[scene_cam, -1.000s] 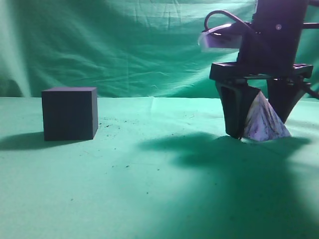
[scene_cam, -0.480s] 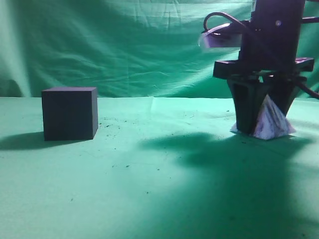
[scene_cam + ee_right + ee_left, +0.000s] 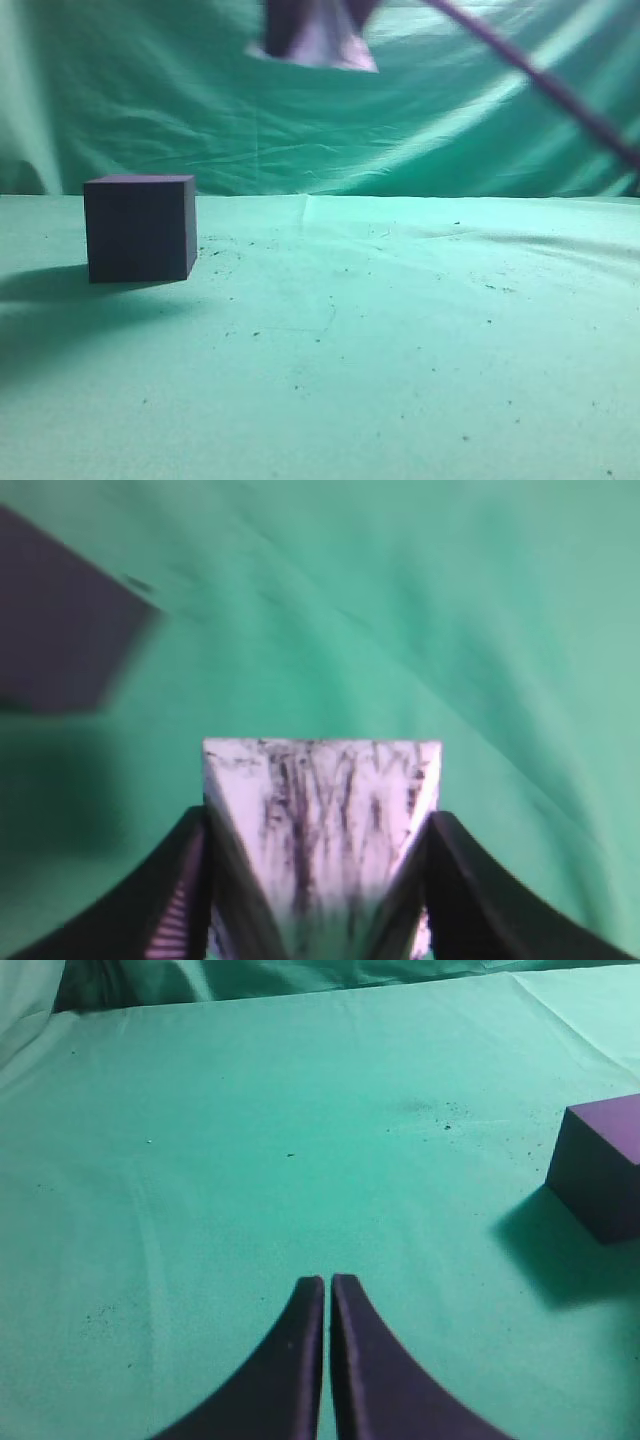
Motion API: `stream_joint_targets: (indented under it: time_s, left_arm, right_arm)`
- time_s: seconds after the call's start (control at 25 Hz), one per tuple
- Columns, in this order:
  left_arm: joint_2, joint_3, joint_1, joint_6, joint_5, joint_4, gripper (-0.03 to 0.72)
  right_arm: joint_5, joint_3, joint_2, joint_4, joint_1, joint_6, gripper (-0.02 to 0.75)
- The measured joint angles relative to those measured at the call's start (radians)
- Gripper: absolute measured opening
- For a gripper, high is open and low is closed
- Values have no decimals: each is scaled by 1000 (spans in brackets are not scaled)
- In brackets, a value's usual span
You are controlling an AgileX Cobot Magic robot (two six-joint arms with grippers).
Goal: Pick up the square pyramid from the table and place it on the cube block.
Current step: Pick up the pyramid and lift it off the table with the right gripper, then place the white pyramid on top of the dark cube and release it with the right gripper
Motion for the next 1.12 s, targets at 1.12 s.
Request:
stream_joint_targets:
  time_s: [1.12]
  left_arm:
    - [0,0,0,0,0,0,0]
  right_arm:
    - [113,-431,390,-5,186,18,435]
